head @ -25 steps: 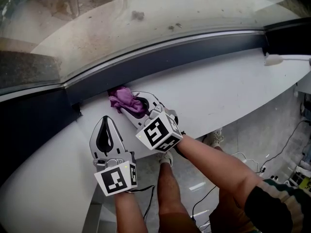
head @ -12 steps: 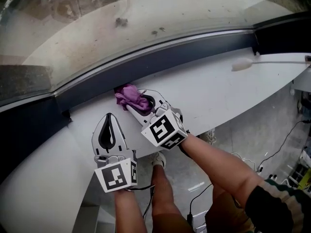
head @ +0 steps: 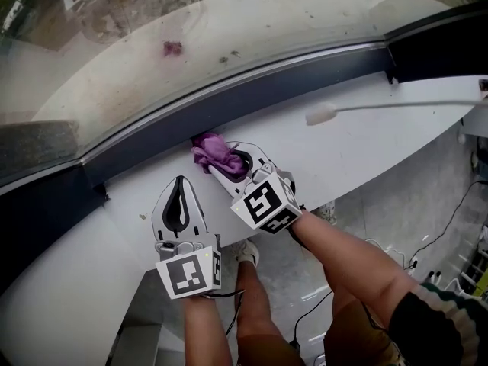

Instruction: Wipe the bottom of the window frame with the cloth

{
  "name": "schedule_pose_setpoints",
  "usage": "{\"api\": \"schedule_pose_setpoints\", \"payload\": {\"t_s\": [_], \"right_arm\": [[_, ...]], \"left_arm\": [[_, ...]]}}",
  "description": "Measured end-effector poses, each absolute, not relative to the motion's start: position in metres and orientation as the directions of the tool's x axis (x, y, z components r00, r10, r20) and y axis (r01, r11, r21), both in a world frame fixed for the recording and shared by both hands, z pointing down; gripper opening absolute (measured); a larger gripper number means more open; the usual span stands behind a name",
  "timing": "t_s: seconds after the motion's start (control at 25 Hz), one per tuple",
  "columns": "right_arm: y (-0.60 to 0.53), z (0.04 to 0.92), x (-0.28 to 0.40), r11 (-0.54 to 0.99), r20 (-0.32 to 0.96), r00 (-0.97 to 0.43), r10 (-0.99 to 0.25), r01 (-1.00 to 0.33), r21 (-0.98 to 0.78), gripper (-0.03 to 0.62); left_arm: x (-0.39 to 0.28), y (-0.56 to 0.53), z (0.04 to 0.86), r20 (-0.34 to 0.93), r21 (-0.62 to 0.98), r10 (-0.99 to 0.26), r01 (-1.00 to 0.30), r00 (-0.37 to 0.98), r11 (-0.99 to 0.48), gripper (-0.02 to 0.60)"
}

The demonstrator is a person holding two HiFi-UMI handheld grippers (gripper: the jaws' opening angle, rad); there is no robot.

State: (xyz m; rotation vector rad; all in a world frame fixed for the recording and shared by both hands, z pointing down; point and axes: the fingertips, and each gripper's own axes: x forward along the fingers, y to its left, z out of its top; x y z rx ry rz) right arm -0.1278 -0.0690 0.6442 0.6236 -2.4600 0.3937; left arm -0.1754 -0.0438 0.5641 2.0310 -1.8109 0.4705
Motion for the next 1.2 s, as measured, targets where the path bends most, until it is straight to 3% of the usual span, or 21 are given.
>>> {"api": "schedule_pose_setpoints", "payload": {"t_s": [0.72, 0.92, 1.2], "right_arm": [[-0.117, 0.647, 0.009, 0.787, 0.62, -0.657, -0.429, -0.609, -0.102, 0.153], [-0.136, 0.649, 0.07, 0.769, 0.61, -0.649, -0.454, -0.631, -0.1, 0.153], [-0.135, 0.65, 0.088, 0.767, 0.601, -0.655, -0.459, -0.633, -0.105, 0.153]], "left_arm": [[-0.046, -0.089, 0.562, 0.488, 0.073, -0.84, -0.97, 0.237, -0.232, 0.005], [0.017, -0.11, 0.563, 0.488, 0.064, -0.834, -0.963, 0.258, -0.26, 0.005], [0.041, -0.115, 0.562, 0.474, 0.067, -0.838, -0.96, 0.269, -0.27, 0.005]]}}
